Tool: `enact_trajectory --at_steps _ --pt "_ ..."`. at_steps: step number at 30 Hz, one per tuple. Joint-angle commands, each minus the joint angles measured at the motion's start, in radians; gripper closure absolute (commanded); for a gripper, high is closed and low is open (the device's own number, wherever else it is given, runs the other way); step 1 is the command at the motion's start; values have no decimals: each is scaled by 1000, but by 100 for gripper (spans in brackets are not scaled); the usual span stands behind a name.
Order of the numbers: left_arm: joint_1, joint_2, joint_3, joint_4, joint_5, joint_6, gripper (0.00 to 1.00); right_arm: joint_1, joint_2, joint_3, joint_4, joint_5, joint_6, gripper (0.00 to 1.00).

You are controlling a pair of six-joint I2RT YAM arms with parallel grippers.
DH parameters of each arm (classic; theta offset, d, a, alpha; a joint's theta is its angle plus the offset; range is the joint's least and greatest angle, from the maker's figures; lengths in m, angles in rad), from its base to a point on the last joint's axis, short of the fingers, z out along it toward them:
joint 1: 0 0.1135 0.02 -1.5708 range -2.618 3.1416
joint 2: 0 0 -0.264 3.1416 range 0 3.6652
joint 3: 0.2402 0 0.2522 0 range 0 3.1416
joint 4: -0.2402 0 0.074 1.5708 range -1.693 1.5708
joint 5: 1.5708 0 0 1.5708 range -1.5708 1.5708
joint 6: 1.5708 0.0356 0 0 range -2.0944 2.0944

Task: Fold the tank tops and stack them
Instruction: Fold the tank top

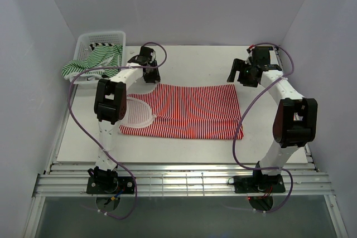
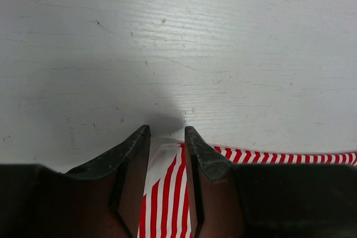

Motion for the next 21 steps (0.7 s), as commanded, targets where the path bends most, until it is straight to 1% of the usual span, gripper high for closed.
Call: enact_trajectory --at_steps 1,11,12,15,16,19,20,21 --pt "-18 -30 -56 -61 2 -9 58 -6 7 2 -9 9 -10 10" --pt "-30 -42 -77 -71 -9 5 72 -9 9 1 -10 8 -10 10" --pt "-32 -40 -79 -71 -14 5 78 -9 10 1 -10 9 -12 10" --pt "-32 -37 -79 -74 -29 1 92 -9 13 2 -12 8 -12 10" --pt "-32 -37 -77 -73 -29 0 100 -9 18 4 -10 8 -12 10" --pt "-32 -40 -69 -70 -29 0 100 -11 35 18 -10 8 -13 10" --pt "-32 -48 -69 -68 -61 -6 100 -11 39 25 -10 6 -13 10" --pt "-32 -54 -74 -53 -61 -9 100 -11 45 41 -10 6 -15 10"
